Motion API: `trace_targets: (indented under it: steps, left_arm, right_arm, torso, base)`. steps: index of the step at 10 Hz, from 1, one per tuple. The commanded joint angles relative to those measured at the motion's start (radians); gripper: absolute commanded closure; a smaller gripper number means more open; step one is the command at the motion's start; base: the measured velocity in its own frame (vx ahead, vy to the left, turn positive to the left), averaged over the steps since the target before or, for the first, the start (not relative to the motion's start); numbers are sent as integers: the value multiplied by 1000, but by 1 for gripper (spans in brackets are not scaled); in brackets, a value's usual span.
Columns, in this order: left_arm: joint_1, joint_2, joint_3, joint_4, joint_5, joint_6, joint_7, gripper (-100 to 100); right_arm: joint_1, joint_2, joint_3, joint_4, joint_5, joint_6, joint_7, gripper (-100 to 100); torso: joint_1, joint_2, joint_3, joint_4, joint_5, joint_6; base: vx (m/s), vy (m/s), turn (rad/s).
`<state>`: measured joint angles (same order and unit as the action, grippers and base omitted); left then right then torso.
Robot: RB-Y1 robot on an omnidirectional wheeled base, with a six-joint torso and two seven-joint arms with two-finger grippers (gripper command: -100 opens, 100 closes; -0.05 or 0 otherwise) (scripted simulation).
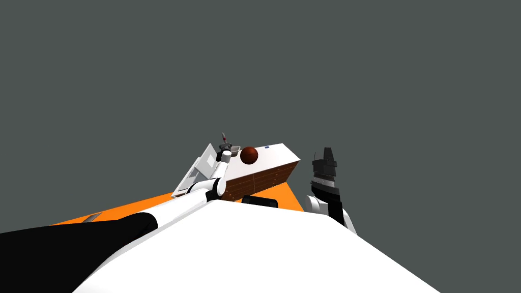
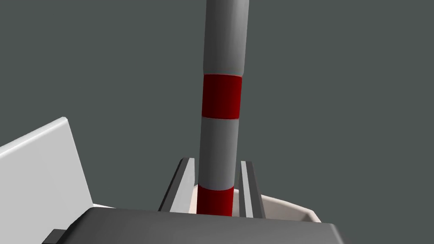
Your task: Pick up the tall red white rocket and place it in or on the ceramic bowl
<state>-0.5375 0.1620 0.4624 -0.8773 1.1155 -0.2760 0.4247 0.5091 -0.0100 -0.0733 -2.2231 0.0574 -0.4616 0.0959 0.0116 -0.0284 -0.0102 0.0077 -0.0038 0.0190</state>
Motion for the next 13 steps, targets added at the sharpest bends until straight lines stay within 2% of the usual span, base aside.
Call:
trace_targets:
  steps: [1,2,6,7,8,12,13]
  left_arm:
    - [0,0,0,0,0,0,0,100]
    - [-1,1,-2,3,-1,0,4,-100]
    - [-1,1,-2,3,-1,0,3,-100]
    - [0,1,-2,3,-1,0,3,0]
    - [-40,20,20,25,12,29,-23,-100]
    - [-119,58,63,68,39,88,-76,-100]
    - [-119,58,63,68,39,88,-76,-100]
  right_arm:
    - [0,0,0,0,0,0,0,0]
    - [0,0,0,0,0,0,0,0]
    - [0,0,0,0,0,0,0,0]
    - [0,0,0,0,0,0,0,0]
    - [0,0,0,0,0,0,0,0]
    - [0,0,0,0,0,0,0,0]
    - [0,0,0,0,0,0,0,0]
  torso:
    - [0,0,0,0,0,0]
    - [-1,0,0,0,0,0]
    - [-3,0,0,0,-1,0]
    - [-3,0,0,1,-1,0]
    - [-3,0,0,0,-1,0]
    - [-8,2,2,1,-2,0]
    - [-7,3,2,1,-2,0]
  base:
    - [8,27,-9]
    - [0,0,0]
    - [0,0,0]
    - [0,0,0]
    - [-29,-53,127]
    - [-49,-74,102]
    - [-40,-47,23]
